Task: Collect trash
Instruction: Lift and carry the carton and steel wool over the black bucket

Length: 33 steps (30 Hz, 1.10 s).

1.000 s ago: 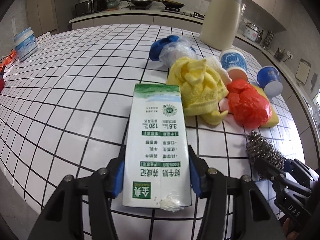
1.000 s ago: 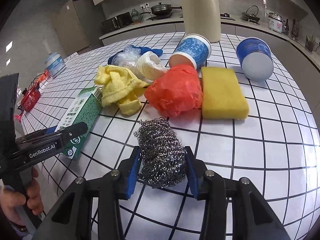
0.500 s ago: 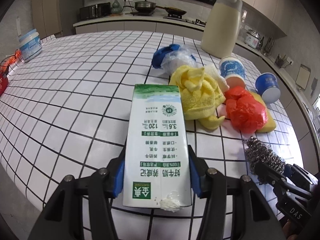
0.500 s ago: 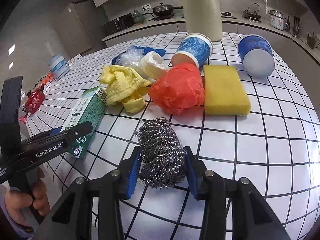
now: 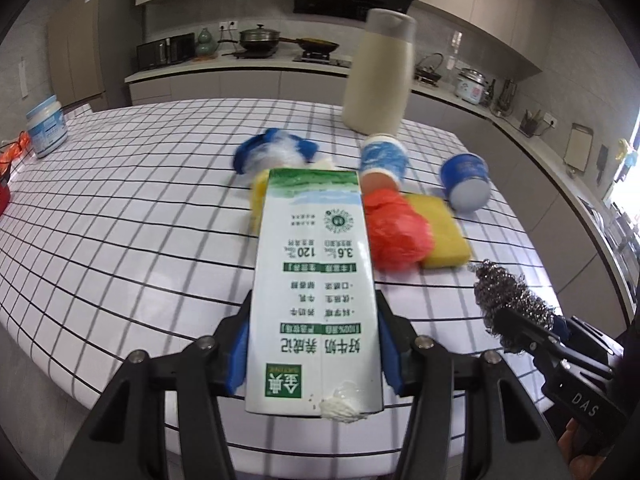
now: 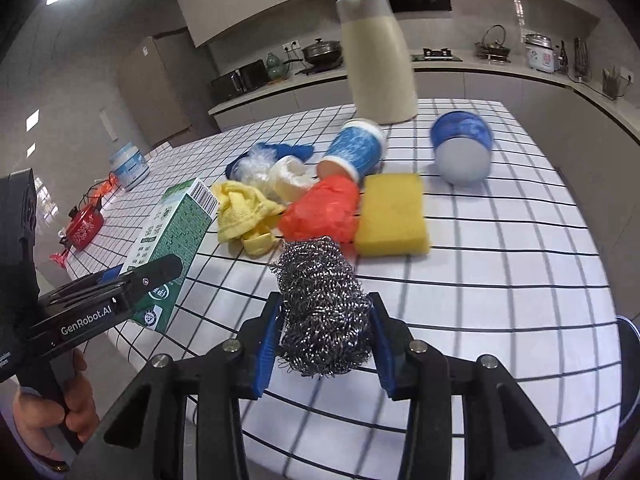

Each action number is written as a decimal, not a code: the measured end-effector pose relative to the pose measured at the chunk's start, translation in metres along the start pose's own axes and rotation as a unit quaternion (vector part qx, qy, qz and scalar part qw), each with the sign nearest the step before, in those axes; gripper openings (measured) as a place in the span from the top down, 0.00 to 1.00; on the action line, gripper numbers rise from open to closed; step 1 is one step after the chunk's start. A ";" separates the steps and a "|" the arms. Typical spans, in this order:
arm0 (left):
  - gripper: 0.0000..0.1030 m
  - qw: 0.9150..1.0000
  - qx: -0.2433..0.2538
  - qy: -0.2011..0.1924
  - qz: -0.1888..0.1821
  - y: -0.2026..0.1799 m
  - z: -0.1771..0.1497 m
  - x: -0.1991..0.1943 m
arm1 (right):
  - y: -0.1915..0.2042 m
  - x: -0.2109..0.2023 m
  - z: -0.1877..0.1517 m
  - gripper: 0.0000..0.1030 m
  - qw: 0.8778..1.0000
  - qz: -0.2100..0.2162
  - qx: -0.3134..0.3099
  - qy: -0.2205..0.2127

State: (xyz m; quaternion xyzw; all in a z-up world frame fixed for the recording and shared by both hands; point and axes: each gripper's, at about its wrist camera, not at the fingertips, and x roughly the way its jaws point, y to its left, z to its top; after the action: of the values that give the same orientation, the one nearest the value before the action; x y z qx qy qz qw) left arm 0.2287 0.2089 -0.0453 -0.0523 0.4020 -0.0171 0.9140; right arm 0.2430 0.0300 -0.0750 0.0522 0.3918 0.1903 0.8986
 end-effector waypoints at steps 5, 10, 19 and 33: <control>0.47 0.999 0.022 0.001 -0.024 -0.051 -0.004 -0.004 | -0.039 -0.034 -0.007 0.57 1.000 -0.020 0.020 -0.013; 0.47 0.998 0.044 0.005 -0.052 -0.105 -0.007 -0.003 | -0.082 -0.071 -0.015 0.57 0.997 -0.049 0.044 -0.026; 0.47 0.991 0.088 0.016 -0.099 -0.193 -0.018 -0.001 | -0.163 -0.129 -0.039 0.57 0.989 -0.099 0.100 -0.048; 0.47 0.973 0.151 0.047 -0.166 -0.313 -0.030 0.020 | -0.275 -0.200 -0.085 0.57 0.968 -0.162 0.182 -0.064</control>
State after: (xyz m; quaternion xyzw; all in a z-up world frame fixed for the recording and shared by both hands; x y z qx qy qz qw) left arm 0.2231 -0.1066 -0.0462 0.0212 0.4231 -0.2316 0.8757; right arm 0.1400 -0.3048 -0.0630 0.1625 0.3645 -0.0359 0.9162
